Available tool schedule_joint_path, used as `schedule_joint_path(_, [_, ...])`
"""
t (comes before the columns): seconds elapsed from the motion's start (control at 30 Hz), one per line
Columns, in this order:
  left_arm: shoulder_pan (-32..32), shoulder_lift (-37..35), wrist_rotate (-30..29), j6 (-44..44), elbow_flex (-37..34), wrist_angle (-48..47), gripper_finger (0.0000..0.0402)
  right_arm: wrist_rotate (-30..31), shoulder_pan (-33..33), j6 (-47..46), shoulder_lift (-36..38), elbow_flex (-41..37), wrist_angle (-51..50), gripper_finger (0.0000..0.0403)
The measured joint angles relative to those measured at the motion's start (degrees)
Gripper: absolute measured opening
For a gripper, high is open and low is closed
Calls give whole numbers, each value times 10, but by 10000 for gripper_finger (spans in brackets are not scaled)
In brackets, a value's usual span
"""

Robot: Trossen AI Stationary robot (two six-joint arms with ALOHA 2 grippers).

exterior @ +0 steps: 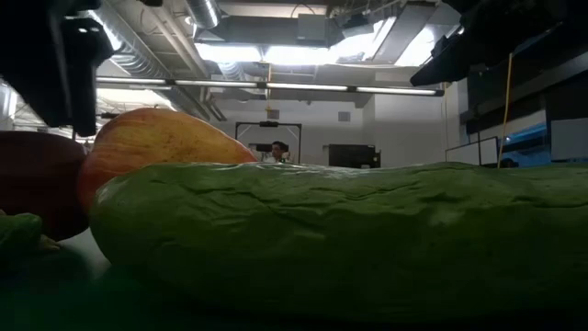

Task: Sort produce into baskets
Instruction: Put the apple into the white bin

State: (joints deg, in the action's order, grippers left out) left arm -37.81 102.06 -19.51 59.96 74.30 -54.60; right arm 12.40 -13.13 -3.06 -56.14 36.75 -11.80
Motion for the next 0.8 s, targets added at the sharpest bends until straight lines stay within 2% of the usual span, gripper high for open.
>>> schedule_joint_path(0.3, [-6,2,45,49,0,27,276,0,0,-12,0,0,-17,209])
schedule_joint_path(0.4, [-9,2,47,48,0,45,277,0,0,-12,0,0,-18,209])
schedule_joint_path(0.8, [9,2,50,28,0,16,277,0,0,-12,0,0,-25,209])
